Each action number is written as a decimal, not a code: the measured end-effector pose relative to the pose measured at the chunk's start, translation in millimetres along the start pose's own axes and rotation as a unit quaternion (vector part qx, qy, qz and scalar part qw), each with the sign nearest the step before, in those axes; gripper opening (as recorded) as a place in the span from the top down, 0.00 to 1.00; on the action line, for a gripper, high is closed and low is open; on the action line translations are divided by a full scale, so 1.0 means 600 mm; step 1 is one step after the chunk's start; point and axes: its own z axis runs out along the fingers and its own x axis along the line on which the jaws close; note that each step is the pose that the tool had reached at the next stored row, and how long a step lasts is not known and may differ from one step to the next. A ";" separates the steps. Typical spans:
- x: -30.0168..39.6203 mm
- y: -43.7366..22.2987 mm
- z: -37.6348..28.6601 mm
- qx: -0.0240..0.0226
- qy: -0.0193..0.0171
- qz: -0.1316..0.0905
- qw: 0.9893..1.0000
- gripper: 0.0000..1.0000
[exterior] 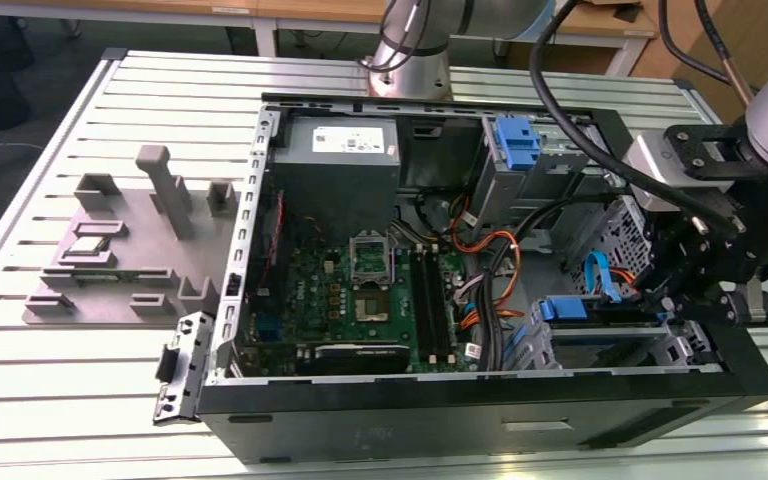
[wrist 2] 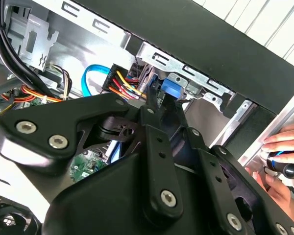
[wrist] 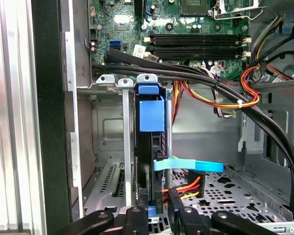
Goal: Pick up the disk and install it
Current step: 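Insert the second disk wire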
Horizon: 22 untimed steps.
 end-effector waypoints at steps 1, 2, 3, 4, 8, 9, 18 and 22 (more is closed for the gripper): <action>0.000 0.000 0.000 0.000 0.000 0.000 1.000 0.70; 0.000 0.001 0.000 0.000 0.000 0.000 1.000 0.70; 0.000 0.001 0.000 0.000 0.000 0.000 1.000 0.70; 0.000 0.001 0.000 0.000 0.000 0.000 1.000 0.70; 0.000 0.007 0.000 0.000 0.000 0.000 1.000 0.70; 0.000 0.009 0.000 0.000 0.000 0.000 1.000 0.70; -0.001 0.013 0.002 0.000 0.000 0.000 1.000 0.70; -0.001 0.013 0.002 0.000 0.000 0.000 1.000 0.70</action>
